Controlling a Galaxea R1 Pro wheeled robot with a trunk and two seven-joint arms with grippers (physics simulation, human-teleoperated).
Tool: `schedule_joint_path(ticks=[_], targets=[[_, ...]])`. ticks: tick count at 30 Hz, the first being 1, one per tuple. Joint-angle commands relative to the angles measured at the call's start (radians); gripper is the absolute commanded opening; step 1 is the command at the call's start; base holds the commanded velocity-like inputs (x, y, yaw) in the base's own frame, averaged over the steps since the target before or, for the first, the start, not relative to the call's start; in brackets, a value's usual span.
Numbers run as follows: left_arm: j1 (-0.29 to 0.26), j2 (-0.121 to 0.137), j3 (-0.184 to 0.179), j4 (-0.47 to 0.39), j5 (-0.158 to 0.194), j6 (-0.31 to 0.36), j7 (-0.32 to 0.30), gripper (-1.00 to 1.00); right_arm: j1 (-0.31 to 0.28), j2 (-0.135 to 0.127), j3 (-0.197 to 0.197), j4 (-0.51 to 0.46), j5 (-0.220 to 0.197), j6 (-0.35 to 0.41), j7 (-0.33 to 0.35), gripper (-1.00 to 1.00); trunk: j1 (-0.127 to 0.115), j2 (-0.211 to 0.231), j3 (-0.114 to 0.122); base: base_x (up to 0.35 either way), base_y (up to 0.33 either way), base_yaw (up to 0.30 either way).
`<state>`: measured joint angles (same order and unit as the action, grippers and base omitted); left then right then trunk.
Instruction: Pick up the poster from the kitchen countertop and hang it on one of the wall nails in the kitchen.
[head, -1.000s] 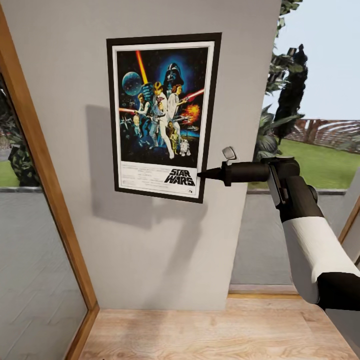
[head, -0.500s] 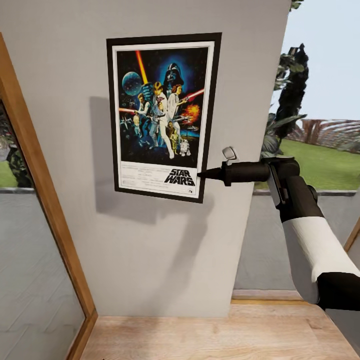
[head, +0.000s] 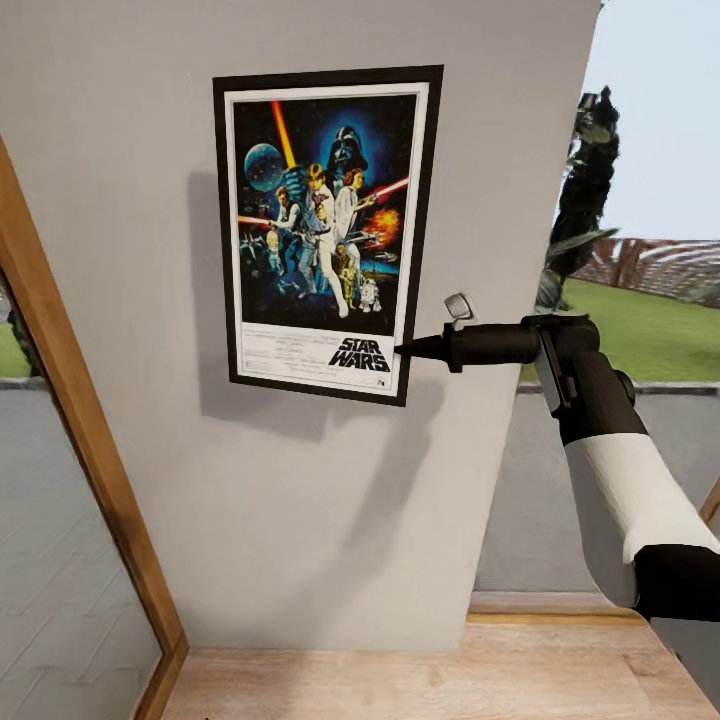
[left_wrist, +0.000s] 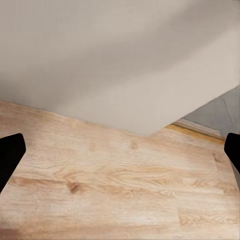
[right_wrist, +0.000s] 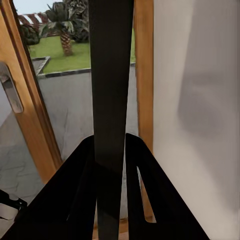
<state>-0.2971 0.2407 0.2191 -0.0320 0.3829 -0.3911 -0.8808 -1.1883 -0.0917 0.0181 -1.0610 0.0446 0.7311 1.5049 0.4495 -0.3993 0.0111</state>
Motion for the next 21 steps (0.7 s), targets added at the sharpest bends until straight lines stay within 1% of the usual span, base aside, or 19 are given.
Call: schedule_joint_path(ticks=[1,17,21], targets=[[-0.001,0.0,0.008,0.001,-0.007,-0.005,-0.003,1.0,0.0,0.0,0.0,0.0,0.004,0.013,0.006,-1.0,0.0,-0.001,0.0,0.046,0.0,0.0],[-0.001,0.0,0.008,0.001,-0.007,-0.005,-0.003,1.0,0.0,0.0,0.0,-0.01,0.004,0.013,0.006,-1.0,0.0,-0.001,0.0,0.009,0.0,0.0],[-0.001,0.001,0.008,0.001,-0.007,-0.005,-0.003,1.0,0.0,0.0,0.0,-0.014,0.004,0.013,0.006,-1.0,0.0,-0.001,0.0,0.142,0.0,0.0]])
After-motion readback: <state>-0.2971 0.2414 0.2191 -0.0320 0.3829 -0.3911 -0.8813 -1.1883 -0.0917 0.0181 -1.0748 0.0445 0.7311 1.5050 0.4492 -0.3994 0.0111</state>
